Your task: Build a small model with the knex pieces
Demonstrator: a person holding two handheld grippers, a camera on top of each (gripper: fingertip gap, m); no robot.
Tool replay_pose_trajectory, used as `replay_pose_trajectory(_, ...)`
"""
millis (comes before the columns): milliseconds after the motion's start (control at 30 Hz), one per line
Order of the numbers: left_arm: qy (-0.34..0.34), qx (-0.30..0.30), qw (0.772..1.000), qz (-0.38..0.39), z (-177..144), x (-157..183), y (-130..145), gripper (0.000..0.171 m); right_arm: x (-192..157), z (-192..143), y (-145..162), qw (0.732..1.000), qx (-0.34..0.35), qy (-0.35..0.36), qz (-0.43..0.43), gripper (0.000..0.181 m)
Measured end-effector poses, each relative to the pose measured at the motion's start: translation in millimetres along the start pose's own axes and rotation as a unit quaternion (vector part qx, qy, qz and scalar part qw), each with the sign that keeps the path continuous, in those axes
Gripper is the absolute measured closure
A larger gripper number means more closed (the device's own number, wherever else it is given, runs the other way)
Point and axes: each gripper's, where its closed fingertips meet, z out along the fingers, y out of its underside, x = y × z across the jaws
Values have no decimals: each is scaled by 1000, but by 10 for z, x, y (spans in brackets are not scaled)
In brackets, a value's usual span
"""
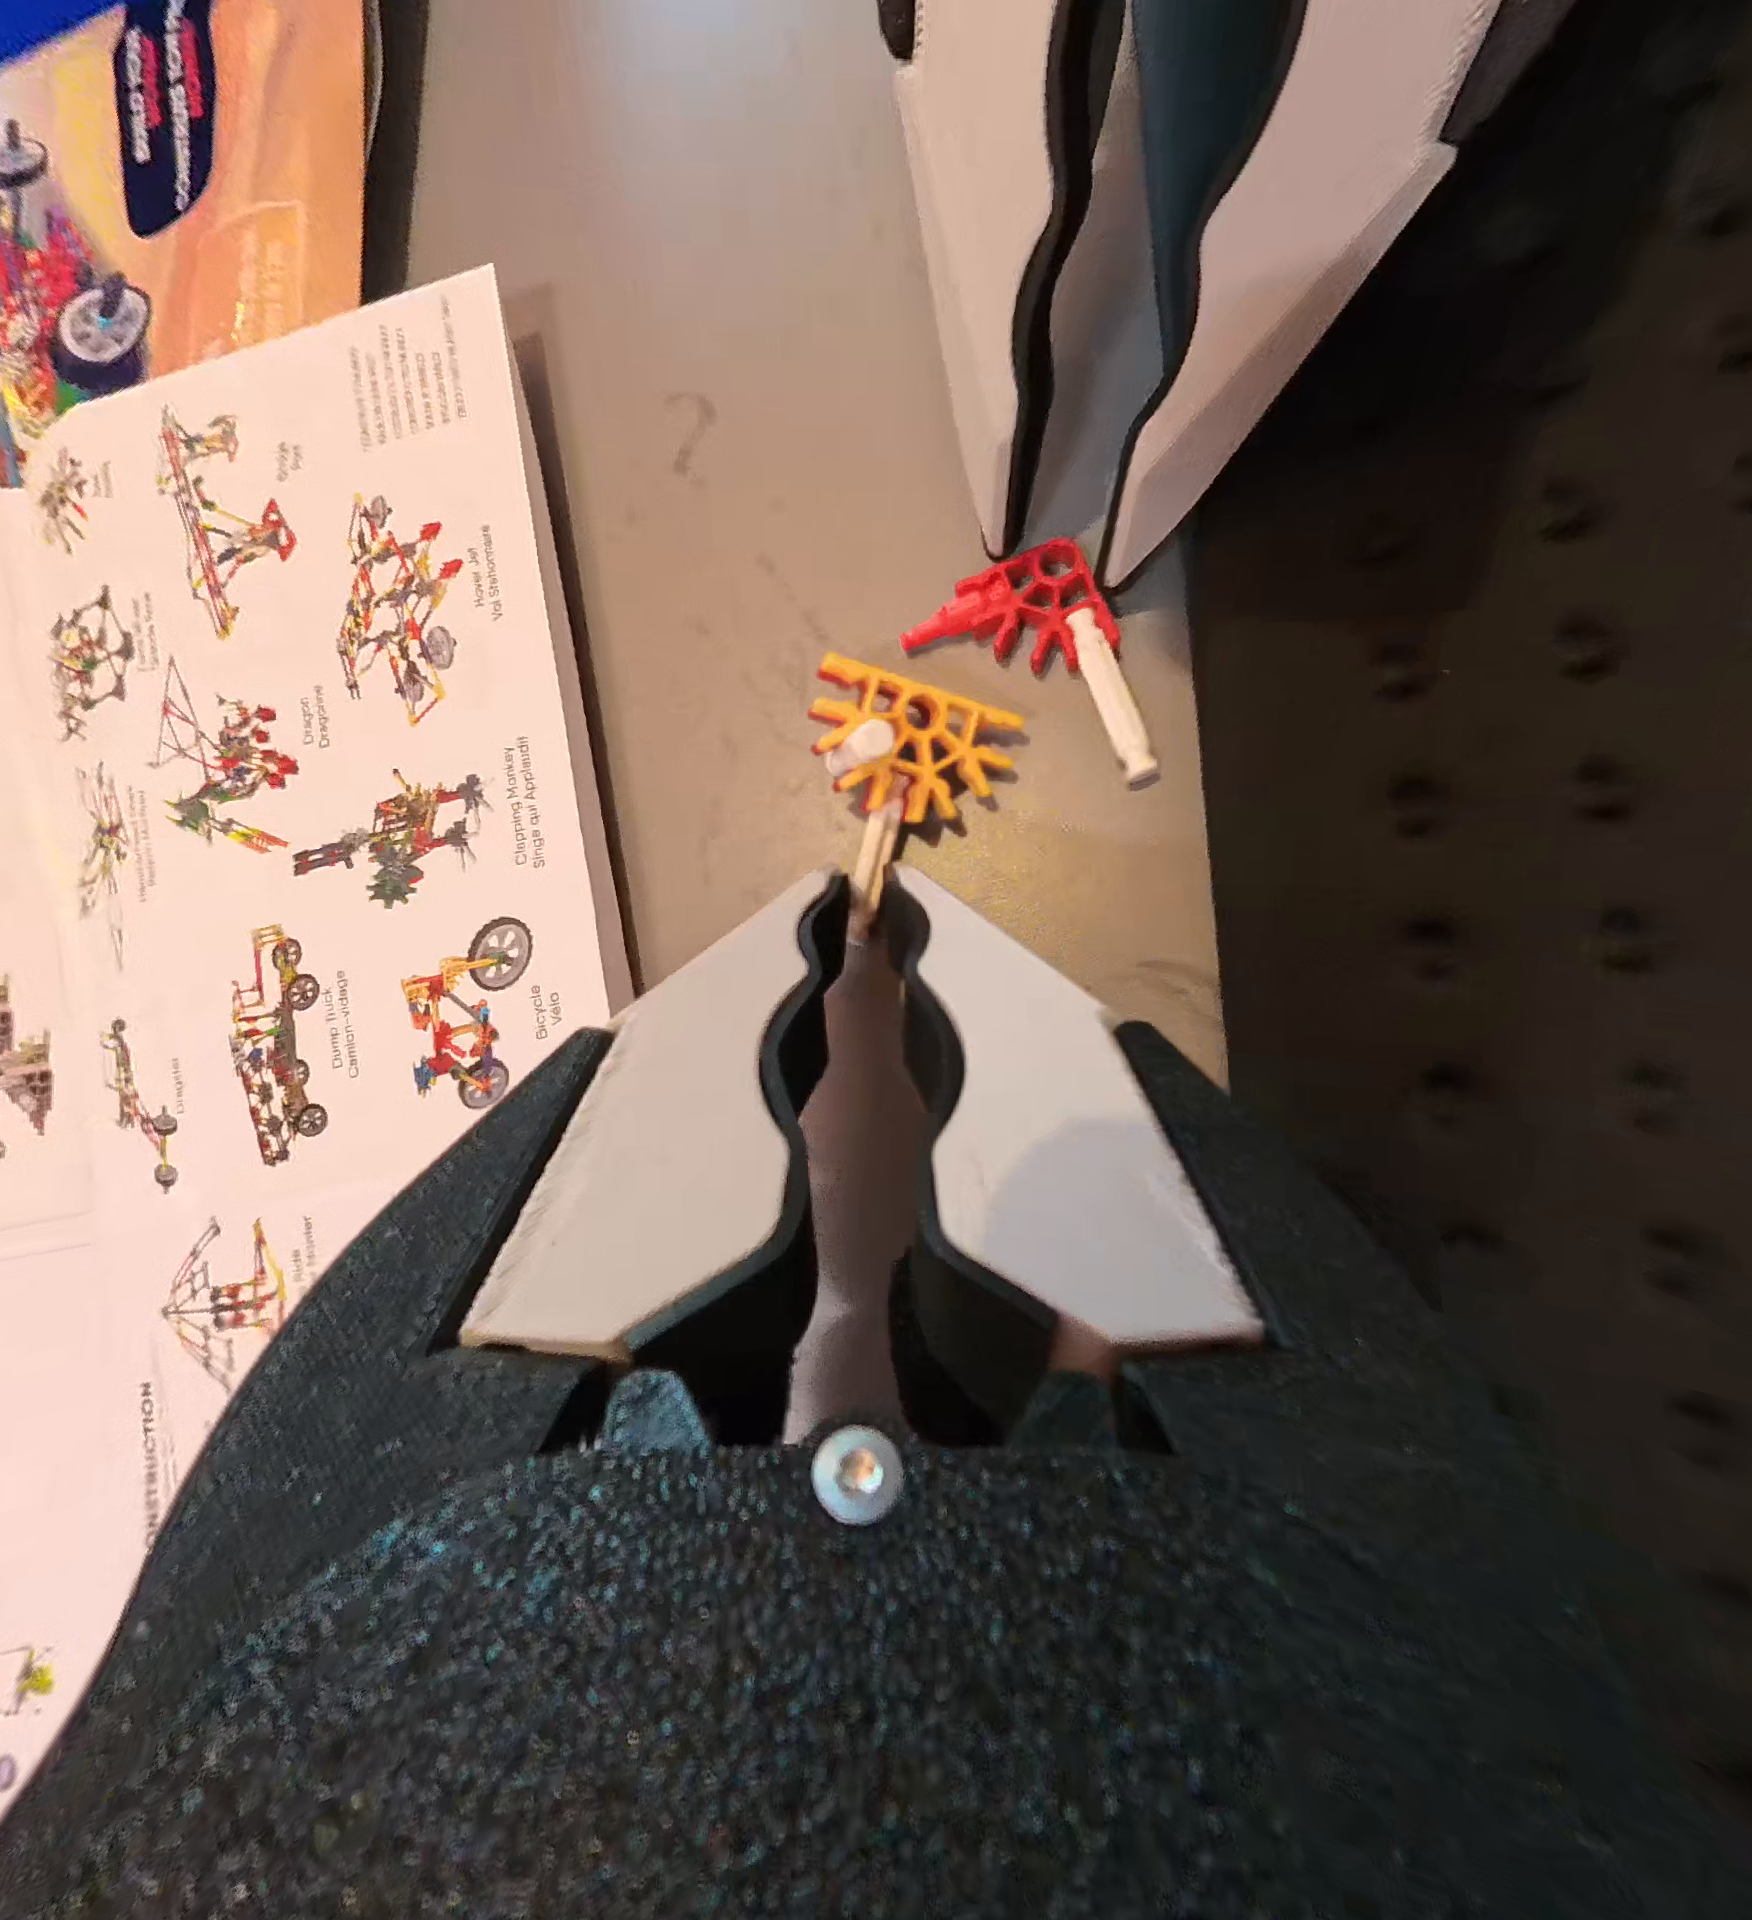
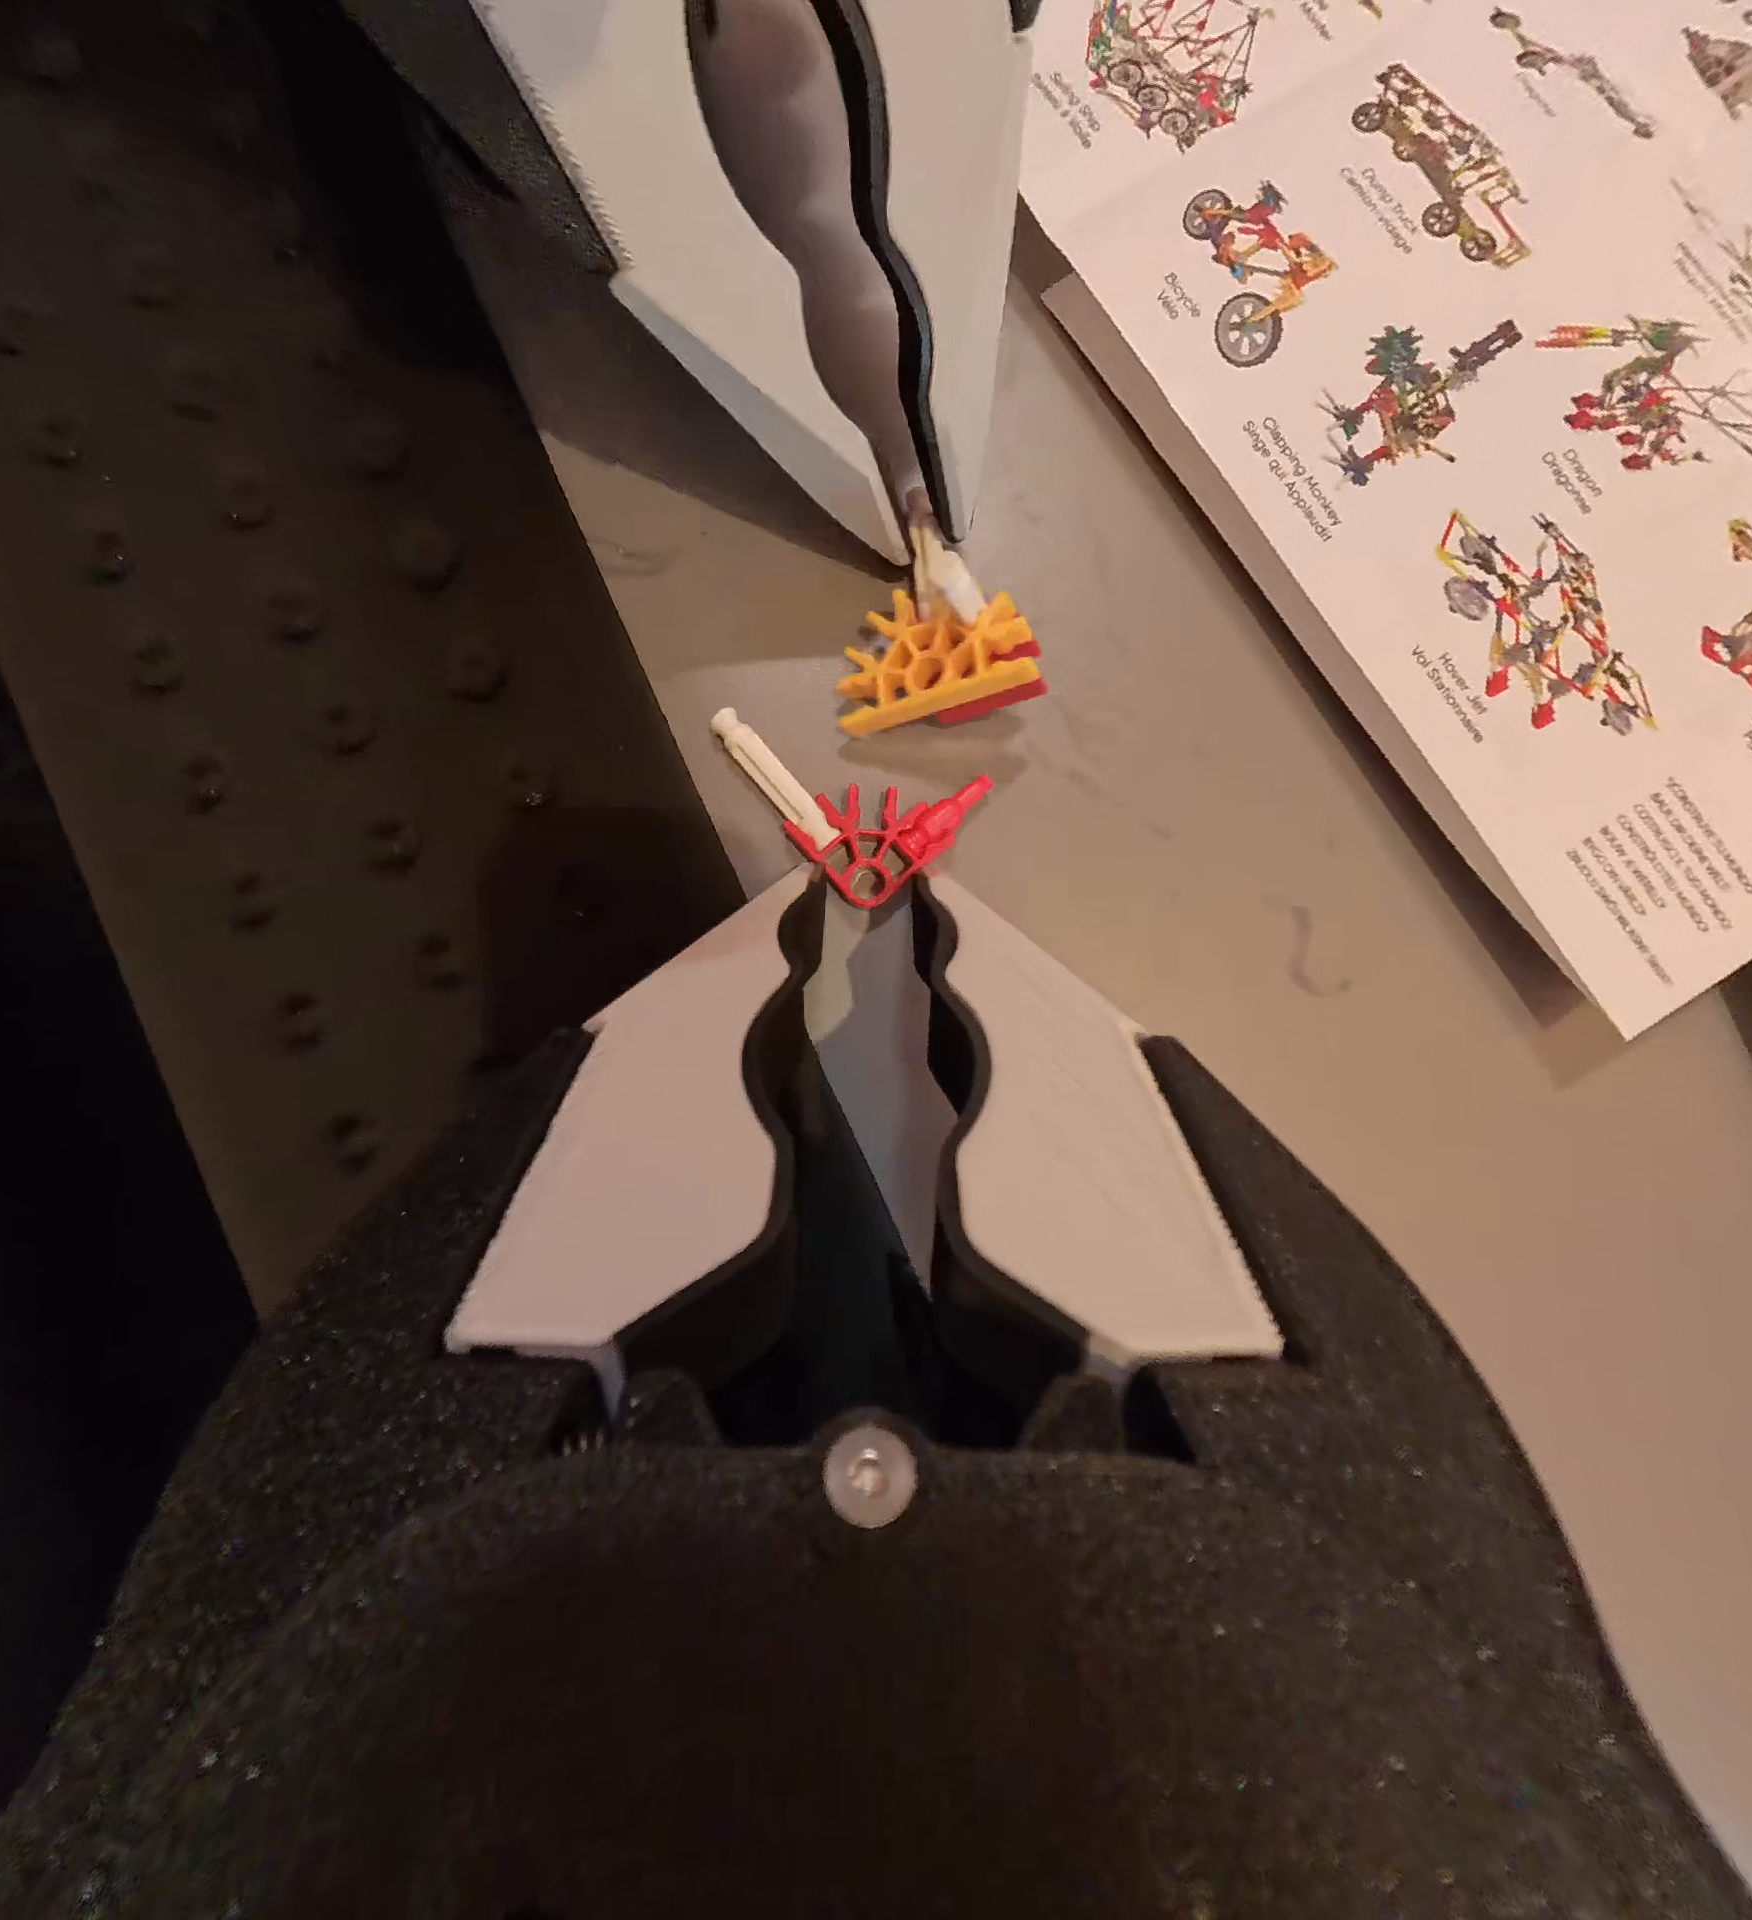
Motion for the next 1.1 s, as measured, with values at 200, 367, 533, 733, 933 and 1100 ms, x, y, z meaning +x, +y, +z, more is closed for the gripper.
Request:
replay_pose_trajectory(200,12,4,1000,1,1,-7,-11,170,11,-10,-57,1000,16,6,-9,181)
replay_pose_trajectory(367,-17,-27,999,-19,-46,-137,79,171,28,-11,-88,1000,16,11,0,151)
replay_pose_trajectory(533,-21,-32,999,-19,-104,-209,177,171,-25,86,-119,1000,2,-18,8,146)
replay_pose_trajectory(733,-12,-18,999,-28,-80,-193,155,171,-42,125,-166,1000,0,-27,-10,149)
replay_pose_trajectory(933,1,-19,999,-29,-88,-127,123,171,94,44,-242,999,29,9,-18,149)
replay_pose_trajectory(1100,26,-23,998,-45,-73,-26,71,171,206,-9,-436,995,65,45,-68,149)
